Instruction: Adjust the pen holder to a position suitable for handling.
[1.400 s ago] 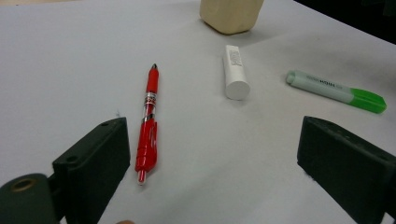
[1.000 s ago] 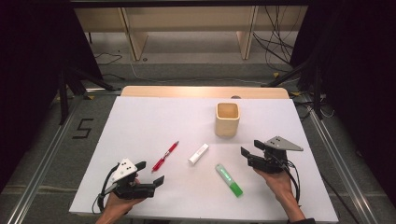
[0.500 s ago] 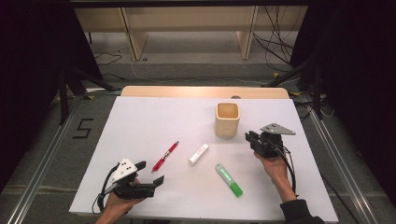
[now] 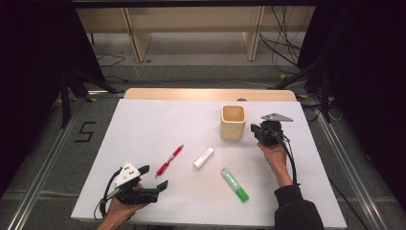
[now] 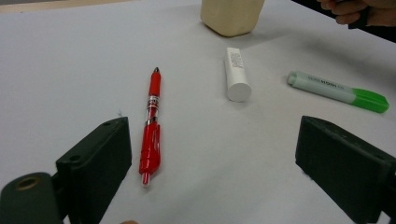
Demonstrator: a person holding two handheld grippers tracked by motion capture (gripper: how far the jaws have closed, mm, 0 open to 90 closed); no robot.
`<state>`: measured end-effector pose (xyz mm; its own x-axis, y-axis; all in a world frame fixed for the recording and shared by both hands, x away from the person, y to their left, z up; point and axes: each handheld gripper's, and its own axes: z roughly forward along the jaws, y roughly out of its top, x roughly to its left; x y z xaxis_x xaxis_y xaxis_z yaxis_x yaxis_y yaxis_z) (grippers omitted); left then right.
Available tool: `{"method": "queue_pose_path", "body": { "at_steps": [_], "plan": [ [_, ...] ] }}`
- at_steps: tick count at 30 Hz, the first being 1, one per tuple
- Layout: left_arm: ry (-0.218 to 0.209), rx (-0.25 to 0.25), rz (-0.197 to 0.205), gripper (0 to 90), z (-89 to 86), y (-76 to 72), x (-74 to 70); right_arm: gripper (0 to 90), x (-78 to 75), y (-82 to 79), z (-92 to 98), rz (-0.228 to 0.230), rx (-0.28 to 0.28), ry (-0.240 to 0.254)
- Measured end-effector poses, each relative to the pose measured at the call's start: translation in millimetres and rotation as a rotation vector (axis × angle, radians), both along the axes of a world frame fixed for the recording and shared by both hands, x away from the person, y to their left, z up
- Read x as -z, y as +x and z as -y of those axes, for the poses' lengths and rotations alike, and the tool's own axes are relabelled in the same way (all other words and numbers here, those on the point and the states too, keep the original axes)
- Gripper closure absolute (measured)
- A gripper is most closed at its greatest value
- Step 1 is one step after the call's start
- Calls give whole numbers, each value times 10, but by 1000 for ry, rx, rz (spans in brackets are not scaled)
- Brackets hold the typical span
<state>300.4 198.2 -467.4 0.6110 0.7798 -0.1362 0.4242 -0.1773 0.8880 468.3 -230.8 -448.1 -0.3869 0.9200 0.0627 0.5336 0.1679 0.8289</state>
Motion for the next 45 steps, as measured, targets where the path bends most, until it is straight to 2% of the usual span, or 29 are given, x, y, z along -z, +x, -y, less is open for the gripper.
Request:
{"method": "queue_pose_path", "body": {
  "at_steps": [8, 15, 18, 19, 22, 37, 45],
  "plan": [
    [0, 6, 2, 101, 6, -2, -2, 900, 106, 216, -83, -52, 5, -16],
    [-2, 7, 3, 101, 4, -1, -6, 900, 136, 326, -114, -73, 3, -2],
    [-4, 6, 4, 102, 3, -3, -7, 900, 147, 342, -125, -82, 2, -1],
    [-2, 6, 3, 102, 3, -2, -6, 900, 165, 354, -137, -90, 3, -15],
    [-1, 4, 1, 102, 8, 1, -2, 900, 185, 366, -142, -91, -1, 3],
    [-2, 7, 3, 103, 9, -2, -7, 900, 264, 415, -160, -122, 19, 7],
    [-2, 5, 2, 102, 6, 6, -7, 900, 265, 435, -253, -130, 12, 2]
  ]
}}
